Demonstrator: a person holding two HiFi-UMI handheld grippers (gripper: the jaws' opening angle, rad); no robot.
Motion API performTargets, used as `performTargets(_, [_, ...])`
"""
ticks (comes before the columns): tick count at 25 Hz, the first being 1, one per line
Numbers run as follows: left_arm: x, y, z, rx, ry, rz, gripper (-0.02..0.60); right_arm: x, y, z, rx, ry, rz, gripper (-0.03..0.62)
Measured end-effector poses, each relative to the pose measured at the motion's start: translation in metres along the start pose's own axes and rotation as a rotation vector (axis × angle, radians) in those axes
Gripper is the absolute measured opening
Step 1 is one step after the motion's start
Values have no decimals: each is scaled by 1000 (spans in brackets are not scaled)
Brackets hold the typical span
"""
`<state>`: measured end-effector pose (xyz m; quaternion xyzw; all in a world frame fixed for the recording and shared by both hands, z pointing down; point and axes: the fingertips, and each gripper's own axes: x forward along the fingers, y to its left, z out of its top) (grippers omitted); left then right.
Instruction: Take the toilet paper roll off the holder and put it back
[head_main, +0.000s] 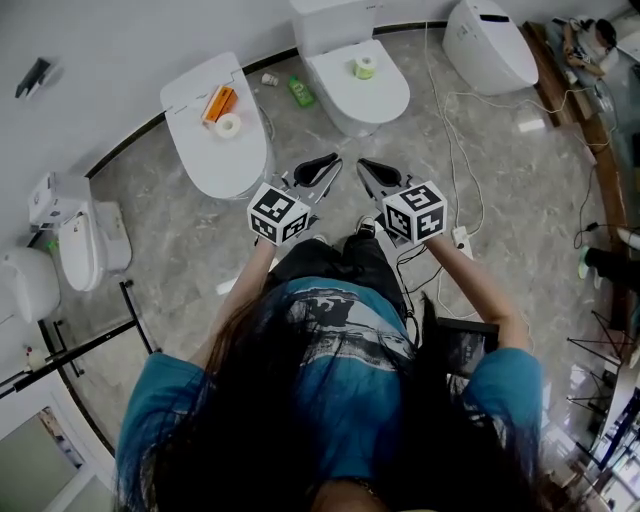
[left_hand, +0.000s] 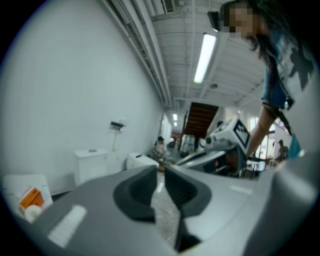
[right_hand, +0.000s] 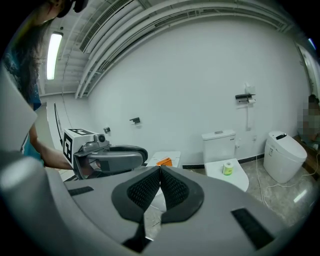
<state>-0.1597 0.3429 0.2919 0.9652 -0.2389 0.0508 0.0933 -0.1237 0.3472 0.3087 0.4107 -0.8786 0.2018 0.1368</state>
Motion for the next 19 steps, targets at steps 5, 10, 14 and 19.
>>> performTargets(5, [-6, -3, -1, -1, -3, -9, 34, -4, 8, -4, 3, 8, -6, 17])
performTargets(10, [-9, -3, -5, 7, 1, -17, 34, -2, 10, -6, 0, 2, -14, 17])
performTargets(14, [-9, -1, 0, 8, -7, -8, 34, -4, 7, -1, -1, -2, -19, 17])
performTargets(19, [-13, 6, 3, 7, -2, 6, 34, -1, 14, 1, 3, 5, -5, 17])
